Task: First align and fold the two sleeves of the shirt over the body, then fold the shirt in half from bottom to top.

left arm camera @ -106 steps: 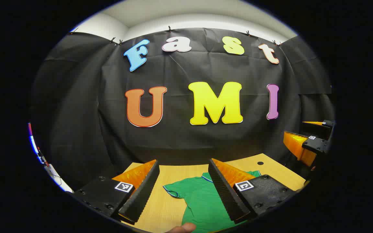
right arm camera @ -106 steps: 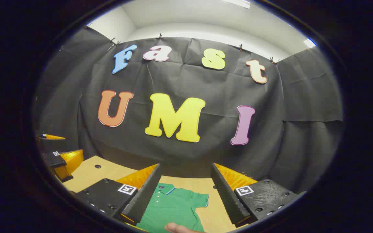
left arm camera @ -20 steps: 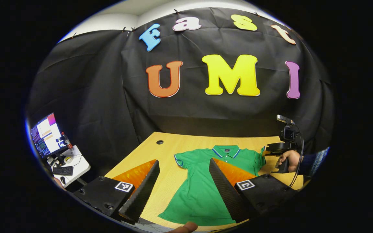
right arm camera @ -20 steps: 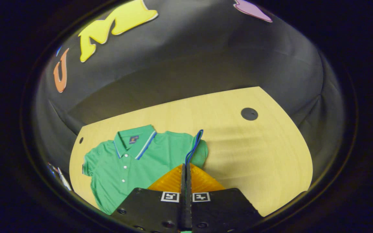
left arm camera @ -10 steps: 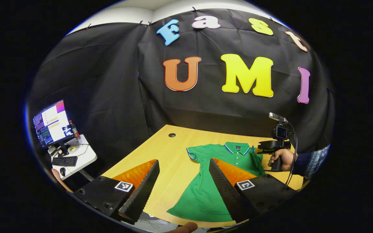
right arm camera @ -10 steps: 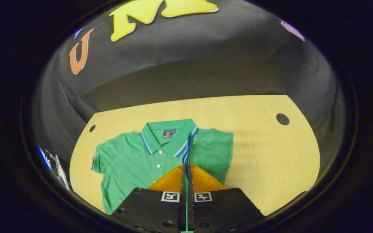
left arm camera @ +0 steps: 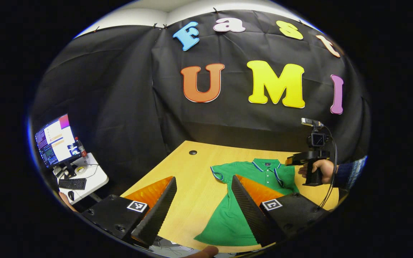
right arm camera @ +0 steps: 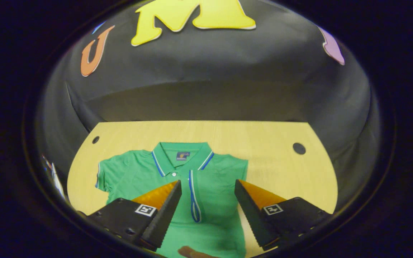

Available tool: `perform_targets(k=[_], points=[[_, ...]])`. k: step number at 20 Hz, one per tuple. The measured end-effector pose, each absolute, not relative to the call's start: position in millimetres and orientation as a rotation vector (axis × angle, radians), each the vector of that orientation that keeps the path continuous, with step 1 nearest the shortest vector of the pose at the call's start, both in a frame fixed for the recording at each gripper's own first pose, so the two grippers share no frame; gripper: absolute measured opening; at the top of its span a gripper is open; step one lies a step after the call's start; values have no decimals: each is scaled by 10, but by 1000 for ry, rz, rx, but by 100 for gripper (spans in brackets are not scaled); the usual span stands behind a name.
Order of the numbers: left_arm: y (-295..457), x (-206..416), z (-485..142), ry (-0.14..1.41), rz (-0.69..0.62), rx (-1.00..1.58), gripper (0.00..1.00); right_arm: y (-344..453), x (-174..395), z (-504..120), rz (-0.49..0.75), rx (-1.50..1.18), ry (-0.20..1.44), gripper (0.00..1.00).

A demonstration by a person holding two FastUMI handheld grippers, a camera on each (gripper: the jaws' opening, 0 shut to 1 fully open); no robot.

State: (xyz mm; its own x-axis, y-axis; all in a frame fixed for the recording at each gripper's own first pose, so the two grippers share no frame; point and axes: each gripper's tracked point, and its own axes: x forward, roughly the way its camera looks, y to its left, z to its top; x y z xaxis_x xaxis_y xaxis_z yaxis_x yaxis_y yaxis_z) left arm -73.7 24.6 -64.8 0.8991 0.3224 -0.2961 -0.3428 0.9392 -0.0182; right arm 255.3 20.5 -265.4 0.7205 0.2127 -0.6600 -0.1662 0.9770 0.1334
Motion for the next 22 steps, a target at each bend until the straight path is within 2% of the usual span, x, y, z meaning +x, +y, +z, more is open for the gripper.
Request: perform_targets(k=[1, 5, 6, 13, 22], points=[[270, -651, -637, 287, 332, -67, 99, 162, 2527, -2496, 212, 67, 715, 97], [351, -257, -744, 301, 281, -94, 100, -110, 2410, -1931, 181, 68, 596, 94], [361, -146, -801, 312, 270, -103, 100, -191, 2322, -1783, 171, 67, 562, 97], [408, 713, -1304, 403, 195, -130, 100, -622, 1526, -826, 133, 24, 337, 96], [491, 1802, -2588, 695, 136, -172, 100, -773, 156, 48, 98, 43, 168, 95]])
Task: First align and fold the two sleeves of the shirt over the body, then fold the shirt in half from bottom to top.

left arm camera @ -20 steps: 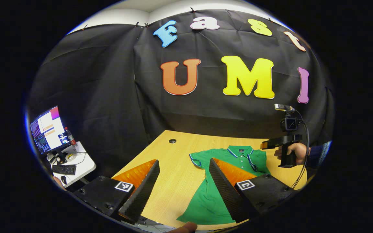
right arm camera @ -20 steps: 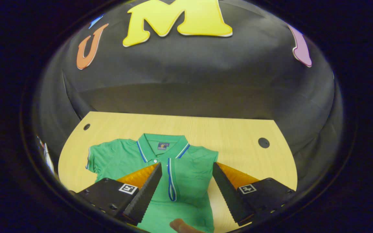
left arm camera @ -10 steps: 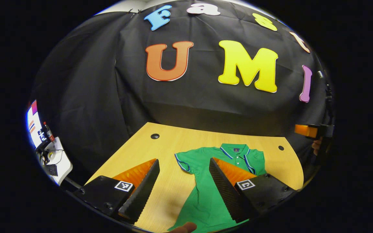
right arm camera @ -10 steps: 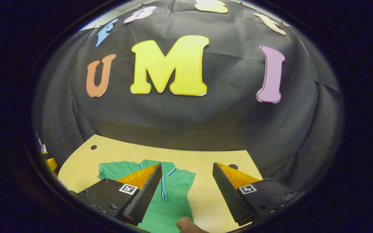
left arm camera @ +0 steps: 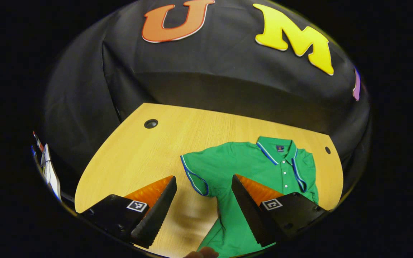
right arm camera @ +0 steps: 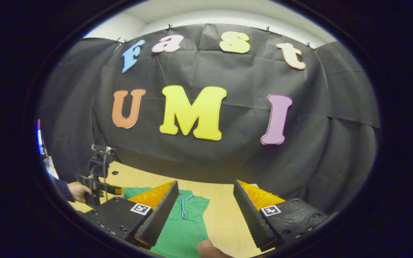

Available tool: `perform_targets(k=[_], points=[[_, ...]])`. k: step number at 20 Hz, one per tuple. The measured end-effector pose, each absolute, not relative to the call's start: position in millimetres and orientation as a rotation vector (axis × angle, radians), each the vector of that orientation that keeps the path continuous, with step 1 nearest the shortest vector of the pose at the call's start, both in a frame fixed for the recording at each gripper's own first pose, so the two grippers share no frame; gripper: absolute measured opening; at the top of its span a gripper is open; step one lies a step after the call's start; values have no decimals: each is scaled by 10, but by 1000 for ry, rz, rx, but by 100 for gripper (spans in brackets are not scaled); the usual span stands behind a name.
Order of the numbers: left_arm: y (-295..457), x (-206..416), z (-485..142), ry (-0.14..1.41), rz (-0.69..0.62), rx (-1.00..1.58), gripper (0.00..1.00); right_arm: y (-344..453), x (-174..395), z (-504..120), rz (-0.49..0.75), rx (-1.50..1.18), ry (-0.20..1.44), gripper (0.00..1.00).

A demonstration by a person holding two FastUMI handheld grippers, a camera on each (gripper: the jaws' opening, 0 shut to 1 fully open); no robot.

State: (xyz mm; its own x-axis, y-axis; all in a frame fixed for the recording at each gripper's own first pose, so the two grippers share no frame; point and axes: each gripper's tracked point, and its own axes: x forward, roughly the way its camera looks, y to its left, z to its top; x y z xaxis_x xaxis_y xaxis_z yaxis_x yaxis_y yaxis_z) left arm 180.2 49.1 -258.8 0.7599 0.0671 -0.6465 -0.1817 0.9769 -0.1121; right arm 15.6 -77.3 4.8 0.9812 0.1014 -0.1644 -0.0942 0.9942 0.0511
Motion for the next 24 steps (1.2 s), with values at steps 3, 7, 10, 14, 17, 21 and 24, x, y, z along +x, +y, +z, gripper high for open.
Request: perform_targets(k=[3, 7, 10, 14, 17, 21, 24], points=[[508, 1952, -2983, 801, 160, -223, 100, -873, -250, 172, 55, 86, 159, 97], [476, 2021, -3284, 883, 190, -363, 99, -992, -680, -112, -3, 84, 200, 97], [469, 2025, -3449, 942, 186, -322, 90, -1098, -961, -399, -64, 108, 278, 95], [545, 2096, -3498, 941, 202, -280, 64, -1246, -1049, -368, -120, 77, 273, 95], [549, 2119, -3501, 936, 193, -270, 42, -1288, -1046, -258, -137, 88, 238, 95], [492, 2149, -3452, 943, 169, -239, 15, -1222, -977, -223, -110, 74, 214, 95], [483, 2163, -3287, 922, 167, -158, 12, -1174, -898, -275, -82, 70, 226, 95]])
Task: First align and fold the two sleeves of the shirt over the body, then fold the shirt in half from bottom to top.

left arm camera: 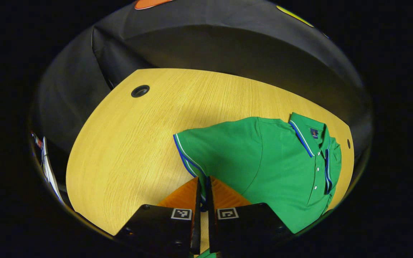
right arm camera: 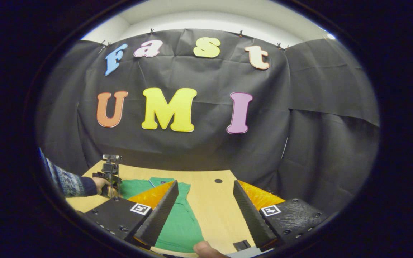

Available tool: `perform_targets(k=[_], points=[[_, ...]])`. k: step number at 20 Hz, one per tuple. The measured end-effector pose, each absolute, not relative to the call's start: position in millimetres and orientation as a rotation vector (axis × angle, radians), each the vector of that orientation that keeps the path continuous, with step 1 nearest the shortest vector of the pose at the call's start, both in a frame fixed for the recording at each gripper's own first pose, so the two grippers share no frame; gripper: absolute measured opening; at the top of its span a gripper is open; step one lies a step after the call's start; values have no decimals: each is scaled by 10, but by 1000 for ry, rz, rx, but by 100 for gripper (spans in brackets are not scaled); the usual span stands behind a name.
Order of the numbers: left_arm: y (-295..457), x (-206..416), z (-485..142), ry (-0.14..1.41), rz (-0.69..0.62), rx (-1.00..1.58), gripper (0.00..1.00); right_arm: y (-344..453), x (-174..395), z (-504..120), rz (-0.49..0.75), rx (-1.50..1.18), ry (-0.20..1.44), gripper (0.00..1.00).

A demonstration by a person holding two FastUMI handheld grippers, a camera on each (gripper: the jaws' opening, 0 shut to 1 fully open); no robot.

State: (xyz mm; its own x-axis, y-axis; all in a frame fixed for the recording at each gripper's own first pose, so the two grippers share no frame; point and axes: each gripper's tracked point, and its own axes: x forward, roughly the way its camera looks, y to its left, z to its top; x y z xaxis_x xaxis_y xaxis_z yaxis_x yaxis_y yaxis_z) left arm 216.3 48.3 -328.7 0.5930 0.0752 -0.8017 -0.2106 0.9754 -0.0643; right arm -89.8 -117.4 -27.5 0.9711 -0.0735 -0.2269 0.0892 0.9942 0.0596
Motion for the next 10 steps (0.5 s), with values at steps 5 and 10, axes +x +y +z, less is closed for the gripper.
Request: perform_targets(k=[5, 10], points=[[254, 2343, -2863, 857, 118, 85, 12, -1134, -733, -353, -50, 94, 248, 95], [-253, 2379, -2793, 865, 93, 205, 12, -1183, -622, -430, -35, 123, 266, 95]])
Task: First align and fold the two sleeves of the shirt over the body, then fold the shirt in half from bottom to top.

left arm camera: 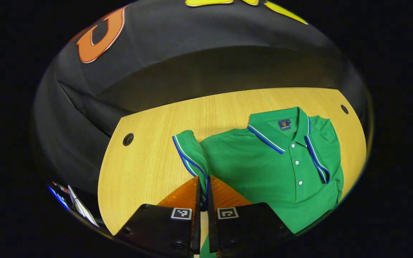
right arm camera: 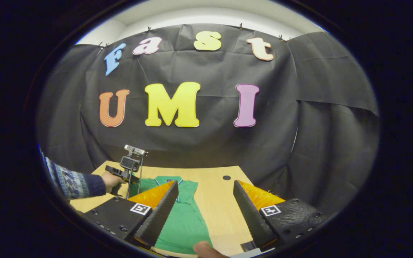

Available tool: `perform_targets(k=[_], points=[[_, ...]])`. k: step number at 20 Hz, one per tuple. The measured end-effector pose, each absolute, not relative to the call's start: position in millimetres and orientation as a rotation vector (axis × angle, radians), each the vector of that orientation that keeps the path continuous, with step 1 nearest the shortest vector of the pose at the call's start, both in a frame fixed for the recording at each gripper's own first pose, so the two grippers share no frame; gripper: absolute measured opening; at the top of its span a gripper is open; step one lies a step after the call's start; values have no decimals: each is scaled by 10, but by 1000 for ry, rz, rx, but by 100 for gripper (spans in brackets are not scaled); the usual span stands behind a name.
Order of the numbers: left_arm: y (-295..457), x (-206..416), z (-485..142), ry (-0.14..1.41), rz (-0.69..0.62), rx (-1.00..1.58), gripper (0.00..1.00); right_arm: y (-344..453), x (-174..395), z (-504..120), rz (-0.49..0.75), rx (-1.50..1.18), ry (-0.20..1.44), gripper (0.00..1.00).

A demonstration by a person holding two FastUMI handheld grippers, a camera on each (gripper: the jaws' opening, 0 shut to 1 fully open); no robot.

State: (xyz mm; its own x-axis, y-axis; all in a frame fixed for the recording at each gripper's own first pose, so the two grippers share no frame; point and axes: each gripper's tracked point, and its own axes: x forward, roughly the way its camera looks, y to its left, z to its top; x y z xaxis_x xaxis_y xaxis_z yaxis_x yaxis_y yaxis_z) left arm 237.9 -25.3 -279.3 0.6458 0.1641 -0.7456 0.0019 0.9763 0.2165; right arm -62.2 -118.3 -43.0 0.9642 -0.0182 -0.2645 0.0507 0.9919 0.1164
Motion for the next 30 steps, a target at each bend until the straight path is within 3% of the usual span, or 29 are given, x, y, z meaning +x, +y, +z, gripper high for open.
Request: perform_targets(k=[5, 6, 9, 10, 11, 12, 17, 18, 19, 30], points=[[-721, 2341, -2932, 899, 49, 213, 17, -1288, -552, -516, -42, 132, 290, 95], [-845, 2337, -2938, 895, 15, 186, 34, -1302, -543, -511, -42, 133, 290, 95], [-1075, 2352, -2776, 834, -49, 145, 53, -1331, -506, -487, -36, 147, 278, 95], [-1095, 2328, -2720, 825, -54, 138, 75, -1328, -499, -502, -34, 152, 280, 97], [-1078, 2293, -2662, 822, -45, 133, 70, -1307, -500, -521, -27, 160, 284, 95], [-1071, 2256, -2630, 816, -38, 122, 77, -1287, -487, -527, -20, 164, 288, 95], [-968, 2017, -2065, 684, -45, 46, 79, -1165, -428, -519, 28, 160, 285, 95], [-956, 1971, -1930, 643, -50, 39, 95, -1136, -407, -548, 36, 156, 284, 95], [-924, 1896, -1764, 602, -52, 29, 100, -1109, -392, -552, 43, 153, 282, 95], [-411, 814, -418, 198, 5, -32, 96, -808, -200, -669, 138, 106, 263, 95]])
